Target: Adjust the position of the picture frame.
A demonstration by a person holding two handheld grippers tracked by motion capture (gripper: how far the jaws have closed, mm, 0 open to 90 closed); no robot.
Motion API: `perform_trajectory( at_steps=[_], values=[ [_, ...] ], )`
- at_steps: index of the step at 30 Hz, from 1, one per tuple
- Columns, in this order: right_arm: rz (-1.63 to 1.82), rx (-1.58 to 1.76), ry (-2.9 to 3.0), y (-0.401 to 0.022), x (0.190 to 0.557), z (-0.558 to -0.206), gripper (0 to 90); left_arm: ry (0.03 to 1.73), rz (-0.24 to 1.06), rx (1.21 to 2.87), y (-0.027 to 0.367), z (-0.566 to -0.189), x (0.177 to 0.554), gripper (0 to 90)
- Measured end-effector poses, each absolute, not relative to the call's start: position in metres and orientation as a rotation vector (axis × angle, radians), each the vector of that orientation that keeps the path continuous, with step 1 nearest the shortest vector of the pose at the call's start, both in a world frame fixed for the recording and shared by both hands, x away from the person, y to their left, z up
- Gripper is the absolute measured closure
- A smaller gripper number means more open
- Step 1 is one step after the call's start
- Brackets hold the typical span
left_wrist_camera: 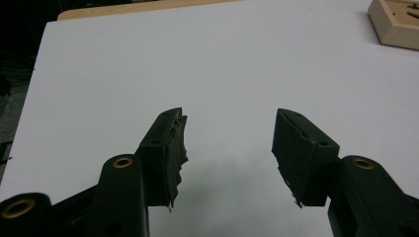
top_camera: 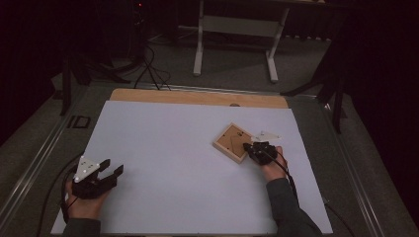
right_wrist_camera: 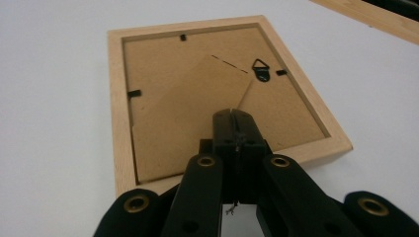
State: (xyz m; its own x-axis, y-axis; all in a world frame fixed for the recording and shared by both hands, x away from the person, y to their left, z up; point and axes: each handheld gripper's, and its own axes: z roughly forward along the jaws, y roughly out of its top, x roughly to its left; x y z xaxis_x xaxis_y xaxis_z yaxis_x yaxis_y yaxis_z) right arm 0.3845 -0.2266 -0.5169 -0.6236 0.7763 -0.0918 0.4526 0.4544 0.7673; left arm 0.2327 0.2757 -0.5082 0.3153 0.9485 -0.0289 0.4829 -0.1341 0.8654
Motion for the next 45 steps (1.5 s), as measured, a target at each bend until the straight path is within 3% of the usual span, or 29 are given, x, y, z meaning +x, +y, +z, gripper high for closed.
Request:
perform_trajectory(
  at_steps=[28, 45],
  values=[
    [1.061, 0.911, 2.396, -0.176, 0.352, -0.516, 89.8, 1.277, 0.711, 1.767, 0.274, -0.508, 0.234, 45.9],
    [1.082, 0.79, 2.457, -0.128, 0.337, -0.516, 89.7, 1.217, 0.675, 1.813, 0.252, -0.51, 0.238, 45.9]
  ],
)
